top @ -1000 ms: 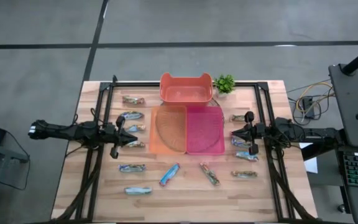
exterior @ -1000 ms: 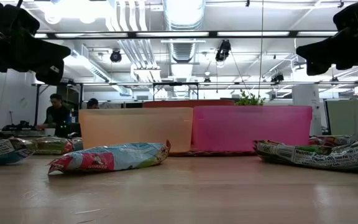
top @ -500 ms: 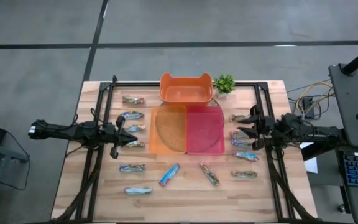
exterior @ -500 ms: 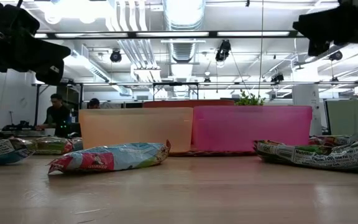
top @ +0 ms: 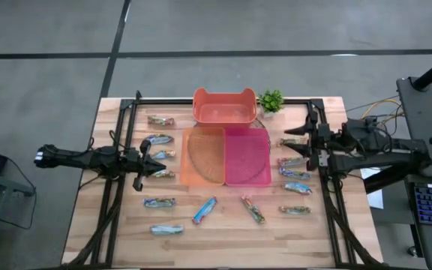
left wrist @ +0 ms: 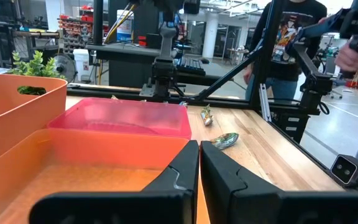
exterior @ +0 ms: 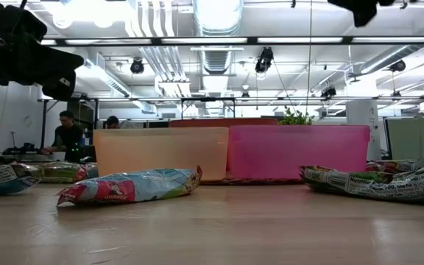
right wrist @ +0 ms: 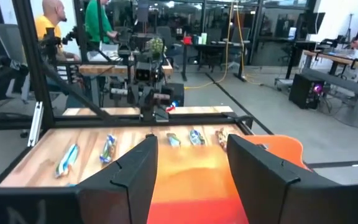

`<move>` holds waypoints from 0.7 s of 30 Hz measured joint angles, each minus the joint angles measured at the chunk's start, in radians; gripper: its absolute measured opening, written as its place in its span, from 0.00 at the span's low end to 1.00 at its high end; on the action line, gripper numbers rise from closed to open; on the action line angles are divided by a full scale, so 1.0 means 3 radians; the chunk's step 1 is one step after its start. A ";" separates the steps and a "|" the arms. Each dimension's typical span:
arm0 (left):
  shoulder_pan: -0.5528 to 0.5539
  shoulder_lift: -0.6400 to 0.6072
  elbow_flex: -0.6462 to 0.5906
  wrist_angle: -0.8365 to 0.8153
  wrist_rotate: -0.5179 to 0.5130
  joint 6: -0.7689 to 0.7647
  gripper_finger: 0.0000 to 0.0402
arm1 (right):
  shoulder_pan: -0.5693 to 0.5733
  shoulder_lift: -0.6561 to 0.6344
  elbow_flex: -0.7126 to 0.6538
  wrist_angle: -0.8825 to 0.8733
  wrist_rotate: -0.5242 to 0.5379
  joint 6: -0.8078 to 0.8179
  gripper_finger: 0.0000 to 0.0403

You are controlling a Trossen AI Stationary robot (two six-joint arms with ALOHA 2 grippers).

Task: Pick and place Granola Bars by type
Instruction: Put the yellow granola bar into the orange bin

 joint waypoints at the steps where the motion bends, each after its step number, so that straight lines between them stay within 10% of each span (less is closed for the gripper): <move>1: 0.0001 0.0000 0.0000 0.0001 0.0000 0.0000 0.00 | 0.0000 0.0086 0.0098 -0.0024 0.0000 0.0004 0.46; 21: 0.0001 0.0000 0.0001 0.0000 0.0000 0.0000 0.00 | -0.0003 0.1453 0.1649 -0.1861 0.0066 -0.0100 0.44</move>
